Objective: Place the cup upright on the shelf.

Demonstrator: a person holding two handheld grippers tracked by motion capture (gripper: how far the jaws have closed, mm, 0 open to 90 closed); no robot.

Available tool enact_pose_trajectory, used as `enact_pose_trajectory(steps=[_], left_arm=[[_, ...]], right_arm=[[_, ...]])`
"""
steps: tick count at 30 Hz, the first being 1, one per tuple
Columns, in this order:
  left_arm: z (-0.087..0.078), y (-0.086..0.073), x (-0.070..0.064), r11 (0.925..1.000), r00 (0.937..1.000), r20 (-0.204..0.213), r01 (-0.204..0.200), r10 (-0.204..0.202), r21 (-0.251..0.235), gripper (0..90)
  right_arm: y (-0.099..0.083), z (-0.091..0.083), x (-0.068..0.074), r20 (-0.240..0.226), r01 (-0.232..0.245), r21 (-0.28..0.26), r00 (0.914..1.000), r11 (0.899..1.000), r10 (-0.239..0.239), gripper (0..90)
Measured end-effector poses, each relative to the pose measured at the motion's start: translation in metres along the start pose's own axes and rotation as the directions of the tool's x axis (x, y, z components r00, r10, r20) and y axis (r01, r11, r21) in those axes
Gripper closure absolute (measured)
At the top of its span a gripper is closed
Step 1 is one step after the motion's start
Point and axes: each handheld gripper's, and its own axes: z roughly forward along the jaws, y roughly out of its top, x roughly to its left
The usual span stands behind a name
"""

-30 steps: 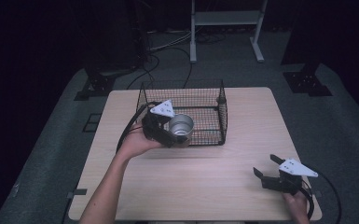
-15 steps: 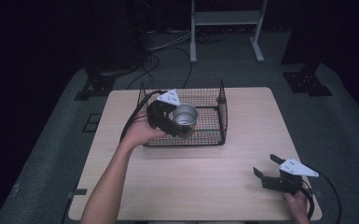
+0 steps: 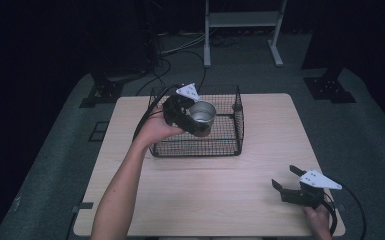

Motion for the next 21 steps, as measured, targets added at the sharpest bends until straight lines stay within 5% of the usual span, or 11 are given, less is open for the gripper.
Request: enact_pose_trajectory(steps=[12,21], left_arm=[[0.001,0.010,0.022,0.9987,0.9984,-0.028,0.049,-0.050,-0.010,17.9],[0.019,0.008,0.033,0.9972,0.9964,-0.041,0.074,-0.074,0.007,17.9]], right_arm=[[0.000,0.000,-0.001,-0.001,-0.008,-0.002,1.0000,1.000,0.008,13.3],[0.000,-0.001,-0.001,-0.004,-0.017,-0.005,0.9999,1.000,0.017,13.3]])
